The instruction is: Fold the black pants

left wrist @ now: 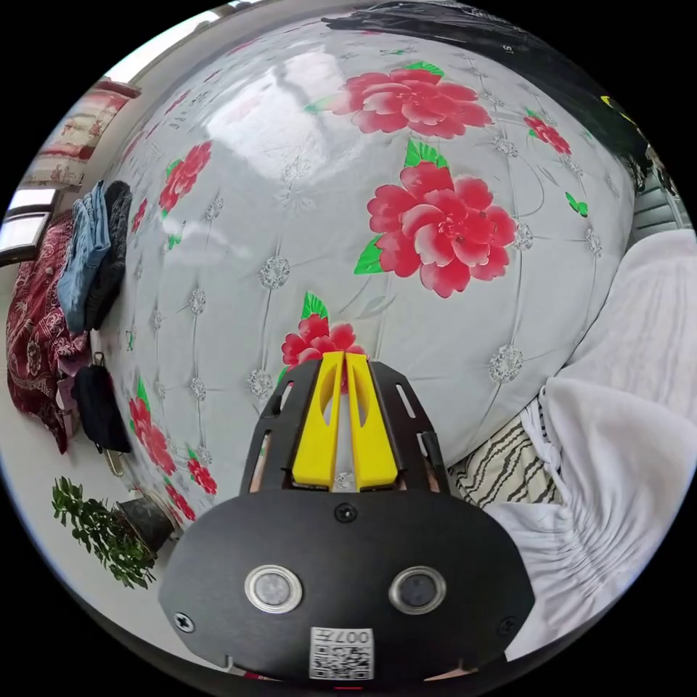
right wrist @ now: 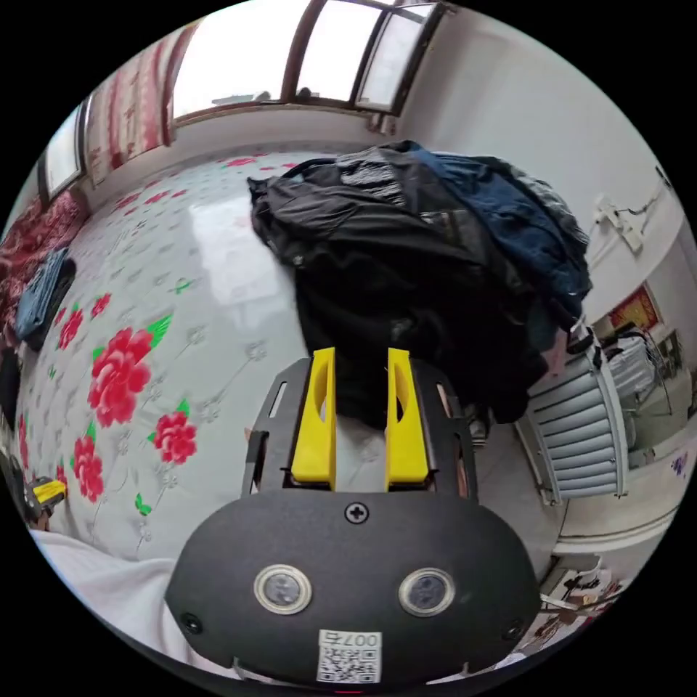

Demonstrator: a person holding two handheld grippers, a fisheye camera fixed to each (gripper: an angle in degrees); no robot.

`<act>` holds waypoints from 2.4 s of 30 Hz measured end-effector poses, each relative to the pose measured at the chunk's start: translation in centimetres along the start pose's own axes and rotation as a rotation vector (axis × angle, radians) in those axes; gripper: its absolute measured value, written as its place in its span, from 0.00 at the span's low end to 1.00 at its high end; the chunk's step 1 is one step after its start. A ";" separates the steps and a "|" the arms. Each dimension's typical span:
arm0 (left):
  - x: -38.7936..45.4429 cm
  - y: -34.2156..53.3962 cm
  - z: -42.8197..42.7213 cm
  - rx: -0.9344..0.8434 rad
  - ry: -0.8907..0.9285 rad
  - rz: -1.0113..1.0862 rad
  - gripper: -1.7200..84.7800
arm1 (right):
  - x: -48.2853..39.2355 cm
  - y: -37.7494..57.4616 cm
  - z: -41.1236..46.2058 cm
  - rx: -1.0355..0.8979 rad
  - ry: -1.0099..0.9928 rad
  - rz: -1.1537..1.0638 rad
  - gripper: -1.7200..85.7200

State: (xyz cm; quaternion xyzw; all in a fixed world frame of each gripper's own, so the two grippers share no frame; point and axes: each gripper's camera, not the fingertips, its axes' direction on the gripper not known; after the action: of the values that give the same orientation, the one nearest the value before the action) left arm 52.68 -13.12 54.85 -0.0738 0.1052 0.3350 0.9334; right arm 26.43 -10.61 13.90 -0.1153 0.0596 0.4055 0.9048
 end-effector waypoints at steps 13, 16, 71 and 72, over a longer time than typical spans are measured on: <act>0.9 9.3 -5.7 0.247 0.362 -0.493 0.06 | 19.3 -1.6 -1.6 -0.192 -0.243 0.052 0.05; 3.7 12.3 -10.4 0.410 0.410 -0.442 0.11 | 15.0 0.9 -9.0 0.008 -0.562 -0.106 0.04; -31.1 61.9 -36.2 0.822 0.261 -1.239 0.09 | -66.2 2.2 -9.8 -0.326 -0.607 -0.833 0.14; -33.1 60.9 -36.1 0.825 0.268 -1.225 0.09 | -67.4 2.1 -8.3 -0.342 -0.575 -0.839 0.14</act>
State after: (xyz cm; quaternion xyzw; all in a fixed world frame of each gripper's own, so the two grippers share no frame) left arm -16.58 5.73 23.97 0.1965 0.2753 -0.3232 0.8838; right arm -20.01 -59.91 19.14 -0.1592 -0.3088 0.0283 0.9373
